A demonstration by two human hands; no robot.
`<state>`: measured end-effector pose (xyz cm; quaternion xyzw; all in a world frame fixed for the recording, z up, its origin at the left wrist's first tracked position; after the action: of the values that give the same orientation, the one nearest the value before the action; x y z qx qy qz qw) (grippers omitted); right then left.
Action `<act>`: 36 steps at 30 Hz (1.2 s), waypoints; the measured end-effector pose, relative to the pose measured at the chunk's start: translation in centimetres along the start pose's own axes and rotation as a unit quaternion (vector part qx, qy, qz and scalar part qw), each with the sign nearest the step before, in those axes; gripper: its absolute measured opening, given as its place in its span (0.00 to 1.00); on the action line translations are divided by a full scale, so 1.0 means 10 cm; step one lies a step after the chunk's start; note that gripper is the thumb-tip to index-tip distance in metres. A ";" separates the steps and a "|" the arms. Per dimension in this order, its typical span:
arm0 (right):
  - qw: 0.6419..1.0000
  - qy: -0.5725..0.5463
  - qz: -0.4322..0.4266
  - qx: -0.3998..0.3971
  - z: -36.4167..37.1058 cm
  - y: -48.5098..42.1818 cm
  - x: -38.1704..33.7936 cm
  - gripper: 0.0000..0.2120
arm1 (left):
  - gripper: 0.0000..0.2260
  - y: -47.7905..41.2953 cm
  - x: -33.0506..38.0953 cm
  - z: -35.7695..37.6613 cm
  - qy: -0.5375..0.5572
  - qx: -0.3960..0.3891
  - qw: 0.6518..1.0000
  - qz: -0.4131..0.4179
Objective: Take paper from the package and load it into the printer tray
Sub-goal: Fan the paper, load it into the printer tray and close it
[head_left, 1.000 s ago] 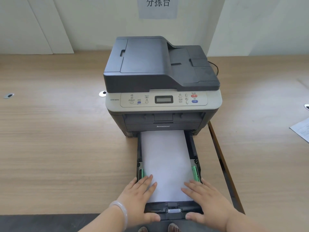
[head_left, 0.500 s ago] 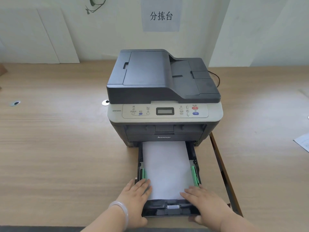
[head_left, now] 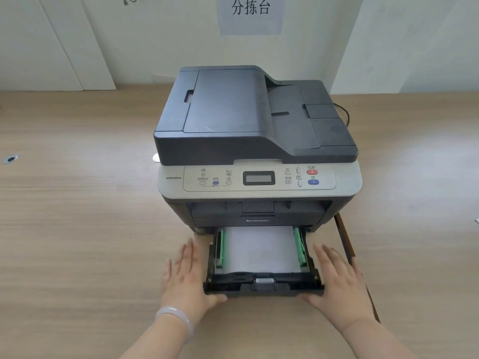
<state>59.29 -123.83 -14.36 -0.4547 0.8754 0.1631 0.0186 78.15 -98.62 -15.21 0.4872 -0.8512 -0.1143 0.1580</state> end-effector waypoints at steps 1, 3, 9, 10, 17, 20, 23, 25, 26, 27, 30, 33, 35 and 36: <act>0.999 -0.033 0.027 0.011 -0.03 -0.05 0.07 0.55 | 0.61 -0.05 -0.04 -0.03 0.027 0.008 0.999 -0.026; 0.992 -0.109 0.061 0.016 -0.06 -0.15 0.18 0.56 | 0.61 -0.16 -0.12 -0.08 0.076 0.021 0.995 -0.059; 0.967 -0.230 0.102 0.029 -0.11 -0.54 0.28 0.63 | 0.64 -0.48 -0.13 -0.20 0.180 0.057 0.977 -0.097; 0.963 -0.243 0.107 0.035 -0.10 -0.61 0.30 0.63 | 0.64 -0.54 -0.13 -0.21 0.198 0.058 0.973 -0.102; 0.950 -0.299 0.089 0.025 -0.03 -0.98 0.40 0.48 | 0.53 -0.78 -0.16 -0.17 0.349 0.091 0.930 -0.070; 0.943 -0.323 0.071 0.024 -0.02 -1.02 0.44 0.40 | 0.49 -0.80 -0.20 -0.09 0.387 0.104 0.914 -0.069; 0.935 -0.348 0.057 0.035 -0.02 -1.04 0.44 0.37 | 0.48 -0.84 -0.25 -0.04 0.398 0.111 0.908 -0.074; 0.930 -0.359 0.069 0.048 -0.01 -1.06 0.42 0.37 | 0.46 -0.88 -0.25 -0.05 0.392 0.126 0.906 -0.100; 0.925 -0.368 0.080 0.056 -0.01 -1.08 0.40 0.36 | 0.44 -0.90 -0.23 -0.06 0.382 0.140 0.906 -0.118; 0.919 -0.379 0.090 0.064 -0.01 -1.10 0.39 0.36 | 0.43 -0.92 -0.21 -0.08 0.368 0.153 0.908 -0.132; 0.907 -0.399 0.110 0.081 0.00 -1.16 0.36 0.35 | 0.42 -0.97 -0.14 -0.13 0.346 0.171 0.910 -0.152; 0.907 -0.393 0.116 0.093 0.01 -1.18 0.35 0.36 | 0.41 -0.99 -0.14 -0.13 0.350 0.174 0.905 -0.165; 0.909 -0.389 0.113 0.098 0.01 -1.19 0.36 0.36 | 0.41 -0.99 -0.14 -0.12 0.346 0.178 0.907 -0.164; 0.909 -0.389 0.112 0.099 0.00 -1.18 0.36 0.36 | 0.41 -0.98 -0.14 -0.12 0.346 0.178 0.907 -0.162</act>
<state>66.67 -132.94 -18.21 -0.2506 0.8555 0.2408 0.3838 87.07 -102.35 -17.73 0.6474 -0.6588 0.1908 0.3323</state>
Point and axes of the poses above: each hand's wrist, its own y-axis away from the middle knuckle, its own z-axis out of the palm, x = y × z, the point moved 3 cm from there along -y, towards the middle knuckle, and after that the axes turned 9 degrees about -x, right-handed, at the moved point
